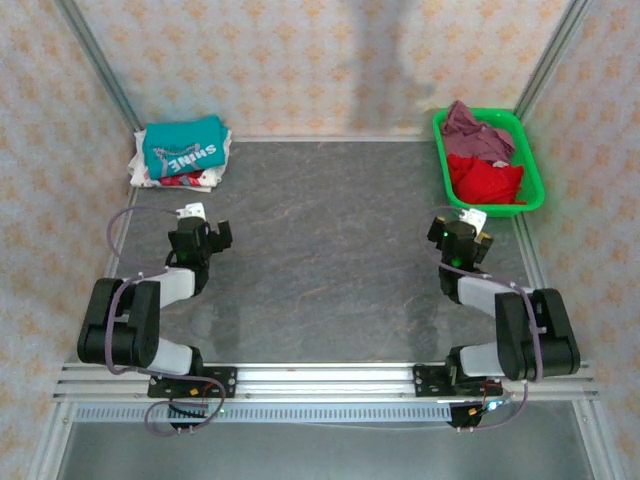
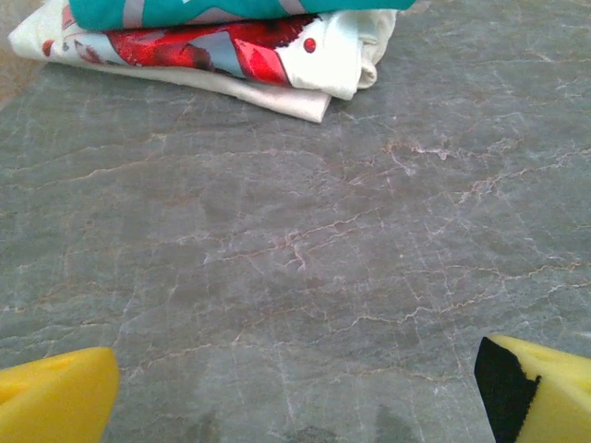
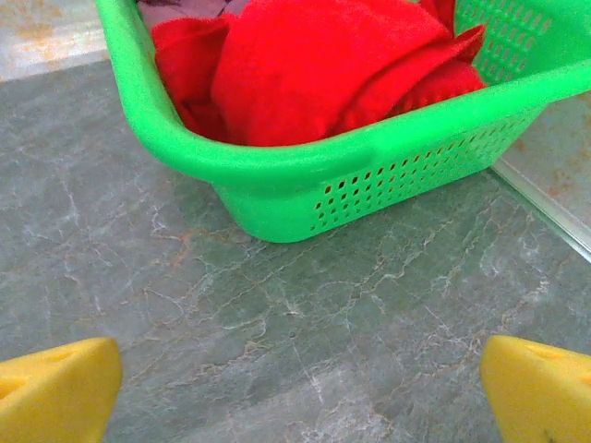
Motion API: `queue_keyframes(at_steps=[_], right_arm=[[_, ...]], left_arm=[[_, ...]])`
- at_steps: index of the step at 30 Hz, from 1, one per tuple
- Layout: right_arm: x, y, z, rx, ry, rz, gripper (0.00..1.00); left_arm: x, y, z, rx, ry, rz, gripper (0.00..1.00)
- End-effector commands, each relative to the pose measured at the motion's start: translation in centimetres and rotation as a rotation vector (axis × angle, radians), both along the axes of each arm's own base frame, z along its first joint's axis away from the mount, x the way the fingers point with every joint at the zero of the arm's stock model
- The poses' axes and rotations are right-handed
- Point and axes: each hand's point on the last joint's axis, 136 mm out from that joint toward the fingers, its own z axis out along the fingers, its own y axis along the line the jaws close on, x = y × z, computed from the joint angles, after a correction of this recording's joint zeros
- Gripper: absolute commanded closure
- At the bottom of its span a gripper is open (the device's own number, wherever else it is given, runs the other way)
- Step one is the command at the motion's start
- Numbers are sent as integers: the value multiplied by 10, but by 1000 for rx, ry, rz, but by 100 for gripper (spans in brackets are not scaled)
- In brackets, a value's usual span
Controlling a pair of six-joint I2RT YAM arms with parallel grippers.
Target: Fold and stack the t-shirts
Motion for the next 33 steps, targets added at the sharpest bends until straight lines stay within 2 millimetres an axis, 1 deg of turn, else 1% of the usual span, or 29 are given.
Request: queue_keyframes(at_steps=[1,3,7,8,10,12,13,16,21,33], right_arm=[[18,13,23,2,-131,102,1],[15,13,15,23,-142,118,1],[9,26,4,24,-220,206,1],[9,28,5,23,-239,220,1],[12,27,-2,27,-178,212,1],[24,19,-8,31,-93,159,1],[31,16,-10,34,-66,143,1],[29,12,-7,30,-91,121,1],[29,16,-7,28,-84,143,1],[29,16,-8,26,-81,146,1]], left_arm=[[7,-12,15,25,-138,-68,0],[3,-20,17,29,-176,-115,0],[0,-43,18,85,-181,-218,0],[1,-42,17,85,-175,-207,0],[11,-36,15,85,-127,-171,0],[15,-18,13,55,-96,-76,0],[14,-17,13,60,-100,-70,0],[14,-18,13,70,-96,-70,0],[14,-18,13,70,-96,-71,0],[14,-19,14,68,-103,-75,0]])
